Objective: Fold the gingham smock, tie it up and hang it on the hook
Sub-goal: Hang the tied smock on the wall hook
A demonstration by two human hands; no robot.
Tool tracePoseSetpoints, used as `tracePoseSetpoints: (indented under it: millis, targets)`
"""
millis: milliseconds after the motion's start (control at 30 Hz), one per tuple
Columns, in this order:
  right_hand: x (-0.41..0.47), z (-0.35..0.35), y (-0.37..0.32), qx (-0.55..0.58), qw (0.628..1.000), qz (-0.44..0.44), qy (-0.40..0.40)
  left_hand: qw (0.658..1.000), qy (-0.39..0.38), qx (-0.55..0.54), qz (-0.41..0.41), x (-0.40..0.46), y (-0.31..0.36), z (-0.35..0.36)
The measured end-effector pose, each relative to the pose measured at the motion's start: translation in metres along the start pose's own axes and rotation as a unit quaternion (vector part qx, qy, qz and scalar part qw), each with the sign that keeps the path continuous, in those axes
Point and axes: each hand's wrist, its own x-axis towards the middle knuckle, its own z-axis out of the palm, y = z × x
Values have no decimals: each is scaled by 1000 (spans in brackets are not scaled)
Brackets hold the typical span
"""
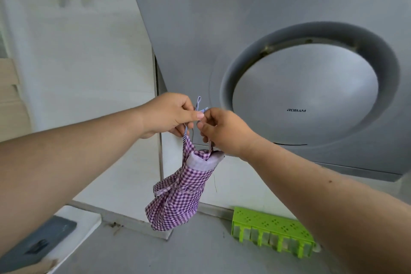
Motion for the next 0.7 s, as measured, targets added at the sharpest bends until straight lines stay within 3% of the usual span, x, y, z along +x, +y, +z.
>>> tracePoseSetpoints:
  millis: [133, 500, 700]
  targets:
    - [23, -1, -21, -21, 998, -40, 41, 999, 49, -1, -1, -4, 11, -28]
    - [90, 26, -91, -23, 995, -101, 2, 994, 106, 13, 2, -7, 10, -122]
    - [132, 60, -124, 81, 990, -108, -35, 992, 117, 40, 25, -3, -2, -173]
